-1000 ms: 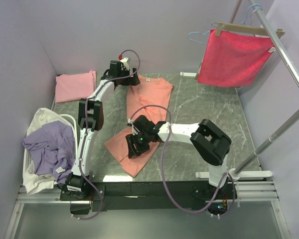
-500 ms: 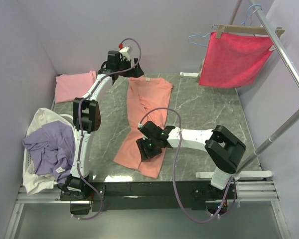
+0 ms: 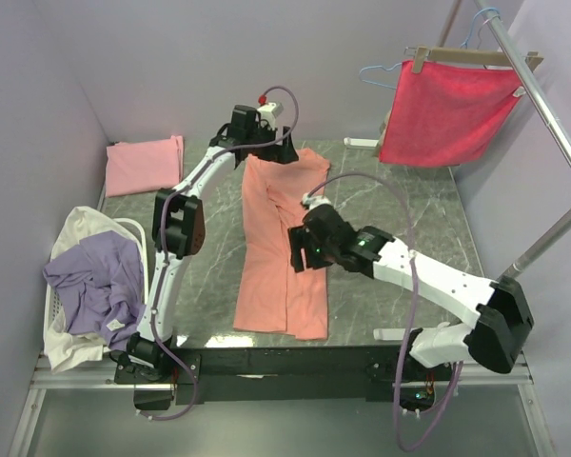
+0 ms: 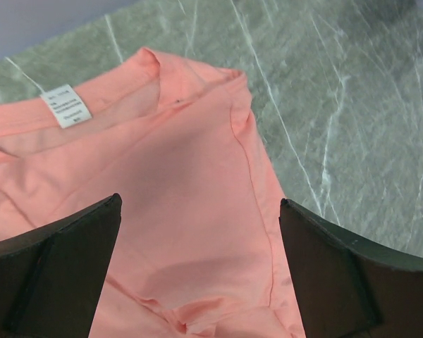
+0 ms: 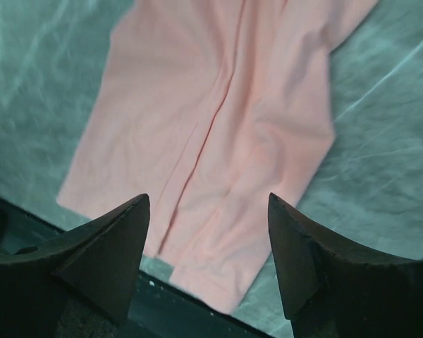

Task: Fold and stack the t-shirts
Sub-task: Rotate the tshirt 90 degrees

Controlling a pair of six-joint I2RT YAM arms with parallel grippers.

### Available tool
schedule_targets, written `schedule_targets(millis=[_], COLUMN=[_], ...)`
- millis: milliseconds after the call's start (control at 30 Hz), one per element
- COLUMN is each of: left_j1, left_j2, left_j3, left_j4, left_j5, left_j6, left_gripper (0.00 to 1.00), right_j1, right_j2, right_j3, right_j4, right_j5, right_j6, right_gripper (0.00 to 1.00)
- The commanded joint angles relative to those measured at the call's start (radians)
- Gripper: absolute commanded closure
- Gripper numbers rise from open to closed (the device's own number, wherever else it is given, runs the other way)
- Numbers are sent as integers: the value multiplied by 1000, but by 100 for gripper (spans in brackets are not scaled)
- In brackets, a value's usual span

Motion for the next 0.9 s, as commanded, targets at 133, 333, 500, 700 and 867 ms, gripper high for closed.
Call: schedule_targets(millis=[133, 333, 500, 700, 867], left_j1=[2, 0, 0, 29, 80], left_j2=[65, 144, 190, 255, 296], left_j3=[-19, 51, 73, 187, 251], left_j4=[-10, -41, -1, 40, 94], left_j5=[-37, -62, -106, -174, -145], left_j6=[36, 41, 37, -4, -94], left_gripper=[1, 1, 1, 0, 1], right_j1=[-165, -222, -228, -231, -248], right_j2=[-28, 10, 65, 143, 226], right_j3=[63, 85, 115, 132, 155], right_j4=[17, 55, 78, 101, 126], right_j5=[82, 50, 13, -37, -96], right_j6=[-10, -10, -12, -9, 0], right_gripper=[25, 25, 25, 25, 26])
